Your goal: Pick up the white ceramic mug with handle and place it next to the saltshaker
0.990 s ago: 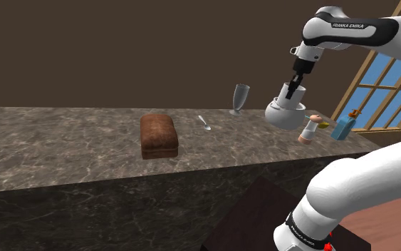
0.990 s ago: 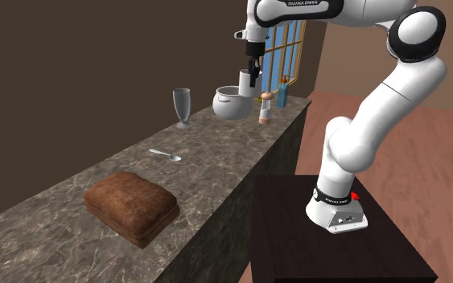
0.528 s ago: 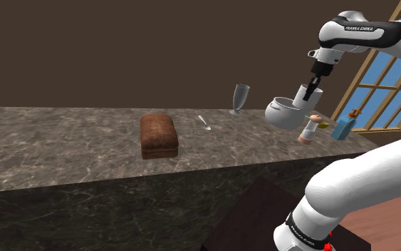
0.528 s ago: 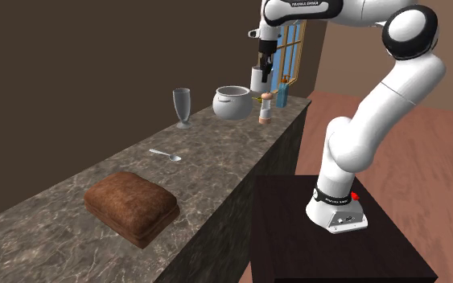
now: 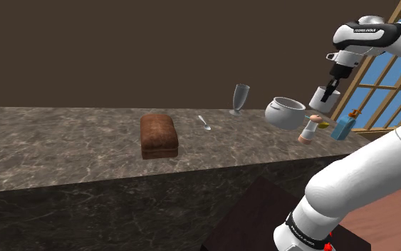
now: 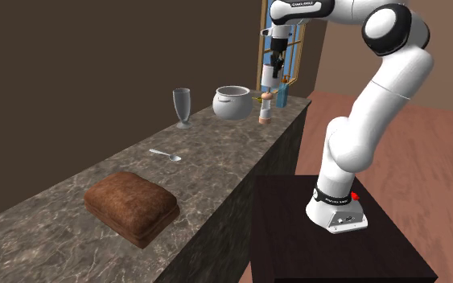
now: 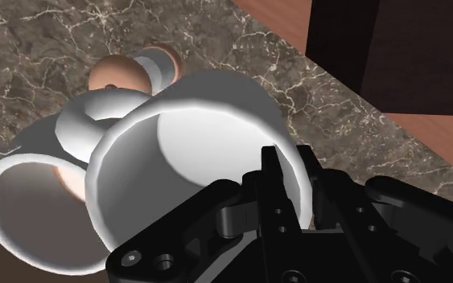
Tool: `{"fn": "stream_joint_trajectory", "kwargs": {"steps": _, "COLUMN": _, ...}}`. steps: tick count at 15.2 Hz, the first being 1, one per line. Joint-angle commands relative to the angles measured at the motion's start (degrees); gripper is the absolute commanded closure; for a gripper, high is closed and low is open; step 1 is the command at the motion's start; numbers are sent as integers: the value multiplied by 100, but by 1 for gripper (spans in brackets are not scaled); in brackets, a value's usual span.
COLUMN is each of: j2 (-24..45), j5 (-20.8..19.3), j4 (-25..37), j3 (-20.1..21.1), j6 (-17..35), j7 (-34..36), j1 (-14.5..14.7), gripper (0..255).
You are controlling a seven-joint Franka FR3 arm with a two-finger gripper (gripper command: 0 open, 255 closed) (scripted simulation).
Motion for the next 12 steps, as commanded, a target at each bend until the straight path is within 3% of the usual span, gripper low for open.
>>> {"fn": "stream_joint_trajectory", "kwargs": {"steps": 1, "j2": 253, "j5": 110, "j4": 250, "j3": -372, "j6": 12, "j7": -406, "j1": 24, "gripper": 255}}
{"fn": "stream_joint_trajectory", "kwargs": {"steps": 4, "j2": 823, "j5": 478, "j4": 711, "j3": -1051, "j6": 24, "j7": -1084, "j1": 119, "gripper": 255}}
{"fn": "stream_joint_trajectory", "kwargs": {"steps": 6, "j2": 1378, "j5": 927, "j4": 1062, "j3": -1598, "j6": 15, "j7": -1655, "j1": 164, "gripper": 255}}
{"fn": "stream_joint_trajectory", "kwargs": {"steps": 8, "j2": 2195, "j5": 1675, "j4": 1462, "j3": -2167, "j6": -56, "j7": -2402, "j1": 41, "gripper": 255}}
{"fn": "stream_joint_trajectory", "kwargs": {"steps": 9, "j2": 2684, "j5": 2143, "j4": 1689, "j3": -2341, "j6": -142, "j7": -2818, "j1": -198, "gripper": 255}}
{"fn": "stream_joint_trajectory", "kwargs": {"steps": 10, "j2": 2939, "j5": 2384, "j4": 1832, "j3": -2319, "j6": -204, "j7": -3030, "j1": -444, "gripper": 255}}
{"fn": "stream_joint_trajectory", "kwargs": {"steps": 12, "j2": 2825, "j5": 2271, "j4": 1630, "j3": -2192, "j6": -23, "j7": -2962, "j1": -473, "gripper": 255}}
